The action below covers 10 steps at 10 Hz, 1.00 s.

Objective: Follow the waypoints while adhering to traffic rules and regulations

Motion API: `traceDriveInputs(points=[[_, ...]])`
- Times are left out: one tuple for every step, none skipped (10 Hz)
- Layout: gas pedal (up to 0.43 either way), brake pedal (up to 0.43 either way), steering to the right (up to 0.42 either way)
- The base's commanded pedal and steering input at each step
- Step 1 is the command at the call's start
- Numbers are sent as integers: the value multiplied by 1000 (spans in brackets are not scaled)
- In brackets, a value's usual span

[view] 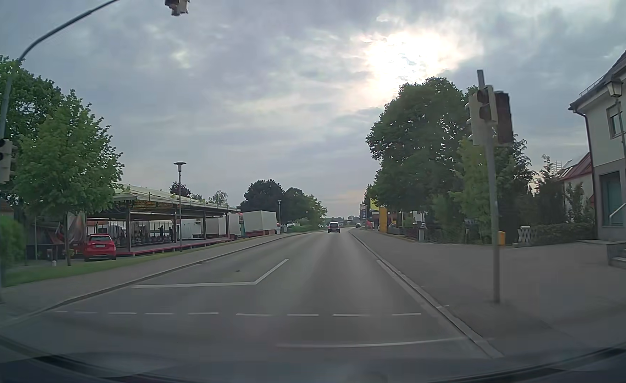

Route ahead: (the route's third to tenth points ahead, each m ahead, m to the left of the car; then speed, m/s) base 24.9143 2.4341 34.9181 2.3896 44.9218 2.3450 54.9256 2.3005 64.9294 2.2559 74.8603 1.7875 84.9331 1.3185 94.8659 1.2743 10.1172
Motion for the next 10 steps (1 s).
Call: traceDriveInputs(points=[[118, 0, 0], [118, 0, 0], [118, 0, 0], [118, 0, 0], [118, 0, 0], [118, 0, 0], [118, 0, 0], [118, 0, 0], [118, 0, 0], [118, 0, 0]])
